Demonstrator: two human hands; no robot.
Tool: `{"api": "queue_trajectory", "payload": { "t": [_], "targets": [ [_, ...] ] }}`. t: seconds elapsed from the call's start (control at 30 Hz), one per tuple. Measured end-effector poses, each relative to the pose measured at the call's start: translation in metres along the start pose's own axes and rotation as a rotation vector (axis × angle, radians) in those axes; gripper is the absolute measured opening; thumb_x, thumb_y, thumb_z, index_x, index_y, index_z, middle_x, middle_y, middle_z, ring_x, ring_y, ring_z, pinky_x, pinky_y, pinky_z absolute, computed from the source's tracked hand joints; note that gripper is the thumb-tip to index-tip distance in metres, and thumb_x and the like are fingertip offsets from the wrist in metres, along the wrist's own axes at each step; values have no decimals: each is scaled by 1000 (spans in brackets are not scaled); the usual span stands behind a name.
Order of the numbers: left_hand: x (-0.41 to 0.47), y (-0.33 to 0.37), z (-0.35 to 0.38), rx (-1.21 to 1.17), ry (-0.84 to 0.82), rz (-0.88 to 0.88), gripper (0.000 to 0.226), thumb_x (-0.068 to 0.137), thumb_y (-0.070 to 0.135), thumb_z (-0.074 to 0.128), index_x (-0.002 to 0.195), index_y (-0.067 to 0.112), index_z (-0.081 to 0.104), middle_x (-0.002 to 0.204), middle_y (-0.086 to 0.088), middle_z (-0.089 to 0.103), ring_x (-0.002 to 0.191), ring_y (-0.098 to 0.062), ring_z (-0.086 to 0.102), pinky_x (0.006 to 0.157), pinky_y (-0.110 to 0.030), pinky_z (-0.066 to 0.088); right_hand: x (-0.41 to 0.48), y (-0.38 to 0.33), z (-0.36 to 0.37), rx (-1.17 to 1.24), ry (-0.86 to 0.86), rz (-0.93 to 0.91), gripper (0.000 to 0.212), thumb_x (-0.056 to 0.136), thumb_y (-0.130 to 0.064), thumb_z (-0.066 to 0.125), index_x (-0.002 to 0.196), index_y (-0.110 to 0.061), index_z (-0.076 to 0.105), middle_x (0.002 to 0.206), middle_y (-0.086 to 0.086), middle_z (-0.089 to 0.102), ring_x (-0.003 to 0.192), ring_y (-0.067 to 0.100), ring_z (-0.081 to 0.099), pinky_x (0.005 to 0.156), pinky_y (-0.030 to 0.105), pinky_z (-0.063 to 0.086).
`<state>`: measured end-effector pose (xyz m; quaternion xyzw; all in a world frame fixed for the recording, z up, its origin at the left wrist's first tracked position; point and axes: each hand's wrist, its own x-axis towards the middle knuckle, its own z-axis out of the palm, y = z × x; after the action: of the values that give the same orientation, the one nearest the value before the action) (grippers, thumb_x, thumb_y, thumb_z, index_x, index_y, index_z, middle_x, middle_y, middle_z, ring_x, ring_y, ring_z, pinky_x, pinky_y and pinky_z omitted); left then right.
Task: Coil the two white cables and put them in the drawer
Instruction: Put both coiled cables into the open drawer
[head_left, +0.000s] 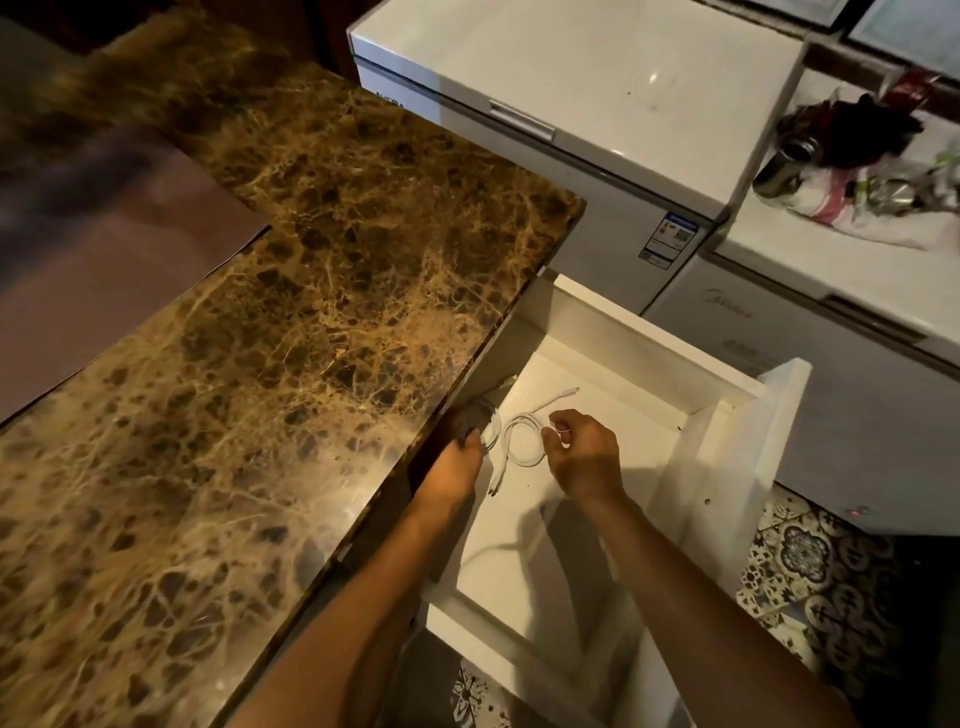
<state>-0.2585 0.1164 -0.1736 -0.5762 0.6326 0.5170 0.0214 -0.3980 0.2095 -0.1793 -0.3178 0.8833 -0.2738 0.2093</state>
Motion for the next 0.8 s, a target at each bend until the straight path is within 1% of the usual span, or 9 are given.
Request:
{"api": "queue_trajectory", "payload": {
  "t": [0.07,0.13,0.2,0.27,0.33,0.37,0.5,0.67,0.8],
  "targets": [
    [-12,-3,-1,13,76,42,41,106,34,47,132,5,61,131,-14,68,125,-31,61,99,-34,46,-7,-1,-10,3,-22,39,29,93,-16,71,120,-4,71,115,18,75,104,34,70,88,30,49],
    [-29,-1,-2,-37,90,147,35,103,28,55,134,12,61,128,-9,70,116,-27,66,98,-36,50,-15,-1,-21,11,-30,54,30,94,-16,70,122,-7,69,118,15,75,107,31,70,89,26,47],
    [-45,1,0,-10,116,261,30,99,22,62,126,13,69,117,-8,75,101,-22,71,90,-32,55,-25,-1,-33,38,-29,49,30,95,-16,70,124,-10,68,122,11,74,109,26,70,89,25,46],
    [-69,0,8,-24,84,292,26,97,21,65,120,13,74,106,-3,78,92,-14,72,83,-22,55,-39,-2,-48,90,-16,14,30,96,-19,68,126,-15,68,125,7,73,109,21,69,88,24,47],
    [-100,-6,22,-142,11,292,24,96,20,67,118,14,76,100,4,77,86,-6,72,76,-12,53,-58,-1,-64,194,5,-30,30,96,-23,67,126,-20,68,125,1,73,107,17,68,90,31,55],
    [-118,-9,30,-216,-3,291,23,96,18,68,117,14,76,97,5,78,84,-4,73,74,-12,54,-68,-1,-72,249,16,-53,31,95,-24,67,126,-23,68,125,-1,72,107,16,68,91,36,57],
    [-193,-14,62,-588,-7,227,19,98,9,64,113,12,75,98,-1,81,89,-18,77,82,-30,61,-111,12,-104,318,38,-174,35,96,-23,66,131,-21,66,133,0,69,119,21,65,96,44,56],
    [-274,-8,93,-877,14,253,19,101,8,59,111,8,76,102,-12,79,92,-27,77,75,-25,60,-169,36,-129,242,74,-326,46,94,-13,68,139,-14,59,150,11,53,140,28,45,112,48,41],
    [-315,-26,115,-1021,24,203,19,99,16,62,105,12,79,104,-17,78,95,-29,77,77,-27,60,-210,57,-135,292,63,-302,68,93,-8,69,154,-16,40,166,12,26,153,28,20,119,44,29]
  ]
}}
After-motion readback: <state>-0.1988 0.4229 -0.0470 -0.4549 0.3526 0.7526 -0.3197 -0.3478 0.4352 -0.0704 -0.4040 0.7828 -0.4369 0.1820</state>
